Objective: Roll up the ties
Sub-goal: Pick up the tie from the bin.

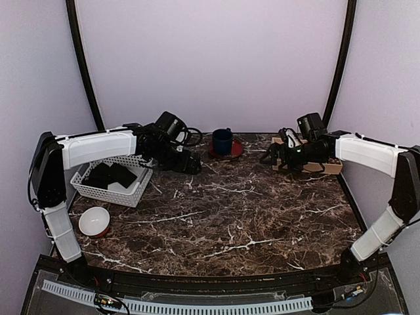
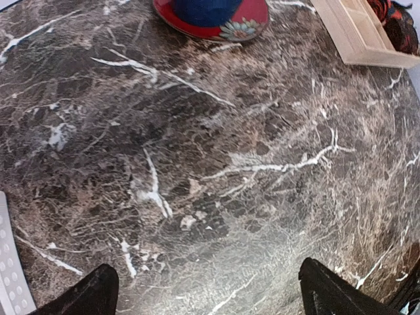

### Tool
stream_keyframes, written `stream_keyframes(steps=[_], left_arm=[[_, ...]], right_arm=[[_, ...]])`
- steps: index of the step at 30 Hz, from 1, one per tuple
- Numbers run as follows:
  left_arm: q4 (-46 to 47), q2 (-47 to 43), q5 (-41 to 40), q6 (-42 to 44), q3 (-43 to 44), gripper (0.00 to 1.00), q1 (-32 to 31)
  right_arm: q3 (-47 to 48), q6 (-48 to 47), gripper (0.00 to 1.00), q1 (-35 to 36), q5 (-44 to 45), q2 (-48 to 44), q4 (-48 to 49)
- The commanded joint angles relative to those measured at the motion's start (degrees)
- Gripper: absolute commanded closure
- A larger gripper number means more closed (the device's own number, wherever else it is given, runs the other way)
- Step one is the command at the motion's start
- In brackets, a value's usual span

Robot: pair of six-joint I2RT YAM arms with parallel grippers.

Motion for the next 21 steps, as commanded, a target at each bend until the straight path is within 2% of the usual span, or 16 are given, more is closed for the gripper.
stream_keyframes(steps=[1,5,9,12,16,21], left_arm=[[0.06,-7.40,-1.77,-3.26,-0.48,0.01,8.78],[0.86,-13.09,-1.99,-3.24,-4.85,0.01,18.68],[-2.70,-14.27,-2.74,-0.62,-5.23,0.01,26.42],[-5.55,-13.01,-5.18,-0.07,-4.92,0.01,29.95],[-9.55,-8.42,-2.56,-4.69,-5.10,0.01,35.49],[-3.57,-6.28,-0.98,-5.21,-9.44,0.02,36.47]], right_arm=[[1.47,0.52,0.02,0.08,-0.56,0.54,3.07],[4.53,1.51,0.02,0.12,-1.09,2.71,3.95],[6.31,2.58,0.02,0.13,-1.53,5.52,4.72],[7.42,3.27,0.02,0.19,-1.58,7.10,4.87],[8.14,4.32,0.02,0.12,-1.56,8.71,5.13],[9.27,5.17,0.02,0.21,-1.53,10.37,4.94]])
